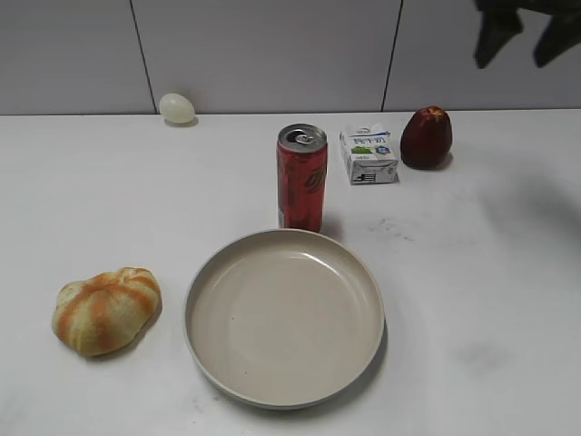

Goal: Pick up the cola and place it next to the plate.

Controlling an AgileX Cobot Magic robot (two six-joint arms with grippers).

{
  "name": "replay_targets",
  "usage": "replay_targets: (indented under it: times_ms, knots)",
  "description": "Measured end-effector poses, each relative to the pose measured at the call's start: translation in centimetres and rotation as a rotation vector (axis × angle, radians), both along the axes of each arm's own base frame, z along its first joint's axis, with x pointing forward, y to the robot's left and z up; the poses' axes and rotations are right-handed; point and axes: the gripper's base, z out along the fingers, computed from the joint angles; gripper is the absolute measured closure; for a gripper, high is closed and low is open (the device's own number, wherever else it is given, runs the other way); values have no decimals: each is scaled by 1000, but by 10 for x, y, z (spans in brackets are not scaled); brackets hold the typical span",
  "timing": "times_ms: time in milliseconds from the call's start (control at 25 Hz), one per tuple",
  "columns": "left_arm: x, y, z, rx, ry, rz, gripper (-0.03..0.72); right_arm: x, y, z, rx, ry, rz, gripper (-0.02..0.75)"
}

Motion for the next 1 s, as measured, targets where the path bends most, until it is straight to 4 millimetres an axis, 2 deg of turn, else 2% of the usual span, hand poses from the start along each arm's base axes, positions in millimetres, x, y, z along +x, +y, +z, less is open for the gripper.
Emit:
replay_targets:
  times_ms: [120,280,360,440,520,680,800,1000]
  knots:
    - [0,0,0,0,0,0,470,-17,-26,3,-4,24,-59,159]
    - [0,0,0,0,0,0,470,-53,-32,-2,-5,90,-70,171]
    - [0,0,0,0,0,0,470,-82,-32,-1,3,117,-70,174]
    - [0,0,0,0,0,0,470,-113,-32,-8,5,161,-65,174]
    - [0,0,0,0,0,0,470,-149,-32,-24,3,231,-65,174]
    - [0,0,0,0,0,0,470,-216,-34,-36,1,259,-64,176]
    - [0,0,0,0,0,0,470,-257,-35,-45,4,196,-68,176]
    - [0,0,0,0,0,0,470,-312,-37,-46,17,-44,-75,176]
